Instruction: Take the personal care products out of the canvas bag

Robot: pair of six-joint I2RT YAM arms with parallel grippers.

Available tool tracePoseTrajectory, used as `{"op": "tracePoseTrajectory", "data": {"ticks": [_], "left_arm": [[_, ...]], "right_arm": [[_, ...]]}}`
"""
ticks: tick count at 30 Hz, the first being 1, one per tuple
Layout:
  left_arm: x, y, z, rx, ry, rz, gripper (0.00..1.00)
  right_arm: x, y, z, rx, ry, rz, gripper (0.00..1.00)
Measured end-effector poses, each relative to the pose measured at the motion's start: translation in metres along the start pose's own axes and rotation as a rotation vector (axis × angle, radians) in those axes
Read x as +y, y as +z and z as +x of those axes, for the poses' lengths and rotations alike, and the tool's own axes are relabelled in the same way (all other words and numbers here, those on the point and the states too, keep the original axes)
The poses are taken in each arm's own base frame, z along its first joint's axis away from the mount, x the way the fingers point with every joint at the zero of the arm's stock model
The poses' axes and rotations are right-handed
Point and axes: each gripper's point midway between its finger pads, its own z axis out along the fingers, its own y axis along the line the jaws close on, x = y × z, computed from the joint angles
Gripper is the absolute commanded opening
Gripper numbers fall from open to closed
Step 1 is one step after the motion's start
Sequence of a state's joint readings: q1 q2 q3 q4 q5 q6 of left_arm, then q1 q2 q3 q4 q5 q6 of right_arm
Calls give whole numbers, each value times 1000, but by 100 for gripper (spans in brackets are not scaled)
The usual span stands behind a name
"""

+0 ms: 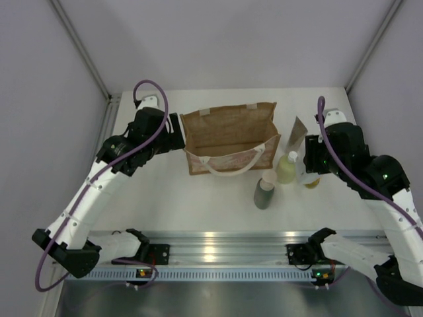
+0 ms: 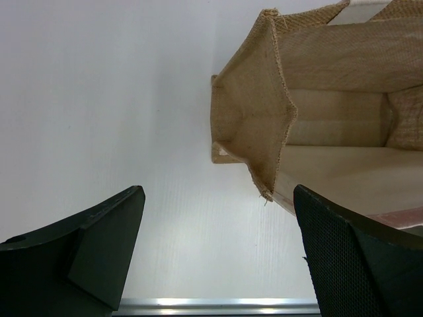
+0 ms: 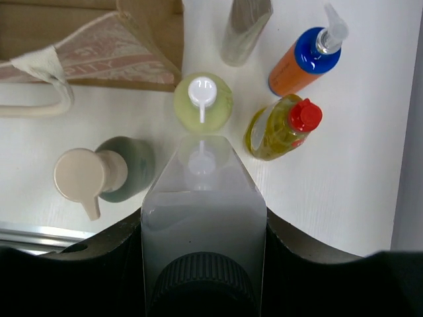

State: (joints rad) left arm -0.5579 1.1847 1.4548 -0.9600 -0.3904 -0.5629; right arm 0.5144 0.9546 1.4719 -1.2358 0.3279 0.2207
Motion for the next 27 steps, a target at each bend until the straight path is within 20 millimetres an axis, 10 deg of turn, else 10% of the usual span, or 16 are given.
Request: {"op": "tracePoseTrajectory", "data": {"ticks": [16,27], "left_arm": [[5,3,2,6,42,-25,99],[5,6,4,17,47,-31,99]], "right_arm": [[-1,35,91,142,50,18,0],[6,54,101,137,122,27,0]]}}
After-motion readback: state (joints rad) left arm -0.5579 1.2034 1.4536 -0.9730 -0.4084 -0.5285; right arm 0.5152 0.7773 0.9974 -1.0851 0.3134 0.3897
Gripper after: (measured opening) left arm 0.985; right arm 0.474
